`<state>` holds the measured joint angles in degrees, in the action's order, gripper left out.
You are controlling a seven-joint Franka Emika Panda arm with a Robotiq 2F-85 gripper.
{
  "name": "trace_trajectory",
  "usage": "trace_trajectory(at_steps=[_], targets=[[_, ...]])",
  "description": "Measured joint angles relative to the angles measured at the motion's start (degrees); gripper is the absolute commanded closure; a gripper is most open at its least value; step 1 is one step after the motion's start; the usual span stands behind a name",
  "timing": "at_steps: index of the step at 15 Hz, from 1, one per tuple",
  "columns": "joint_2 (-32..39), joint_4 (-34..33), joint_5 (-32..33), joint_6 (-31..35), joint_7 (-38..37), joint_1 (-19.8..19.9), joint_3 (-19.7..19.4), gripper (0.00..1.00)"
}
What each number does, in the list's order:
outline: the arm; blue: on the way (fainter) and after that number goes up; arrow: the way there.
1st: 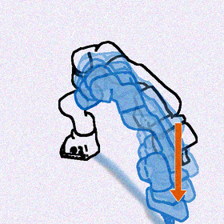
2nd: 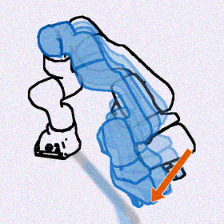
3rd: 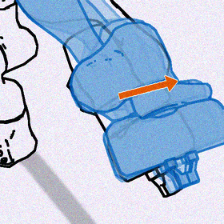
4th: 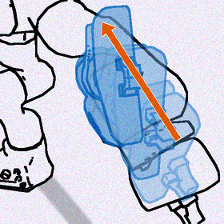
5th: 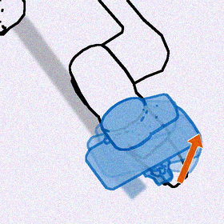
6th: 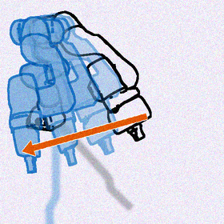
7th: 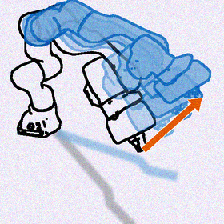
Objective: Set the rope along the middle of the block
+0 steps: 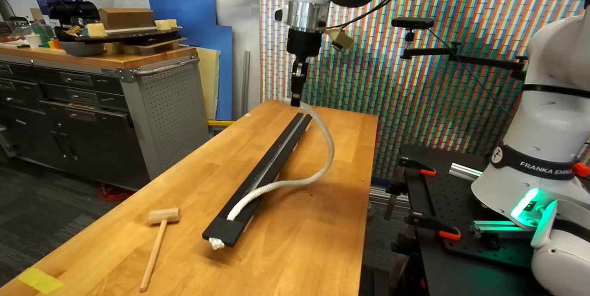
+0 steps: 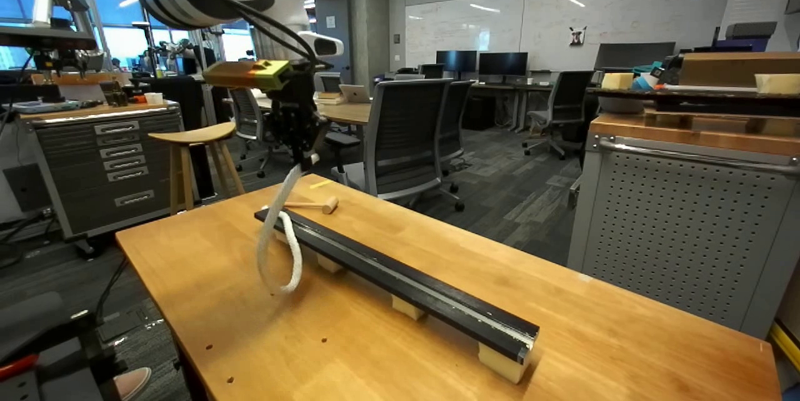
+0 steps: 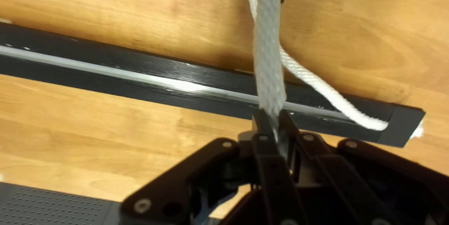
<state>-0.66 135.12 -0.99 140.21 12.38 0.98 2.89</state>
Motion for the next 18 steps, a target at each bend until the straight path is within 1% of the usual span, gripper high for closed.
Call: trace_trajectory(at_steps=[4,9,14,18], targets=[[-4.7,-0.6,-0.1,-3.2,-4.1,3.0,-5.4,0.97],[-6.5,-3.3,-0.1,-6.2,-8.8,7.9,-11.6,0.97],[-5.1,-8.3,-2.3,-10.5,-14.1,11.9,-16.4,0.97],[0.3,-13.3,-7.2,-11.7,-21.4,12.6,-17.2,0.97]])
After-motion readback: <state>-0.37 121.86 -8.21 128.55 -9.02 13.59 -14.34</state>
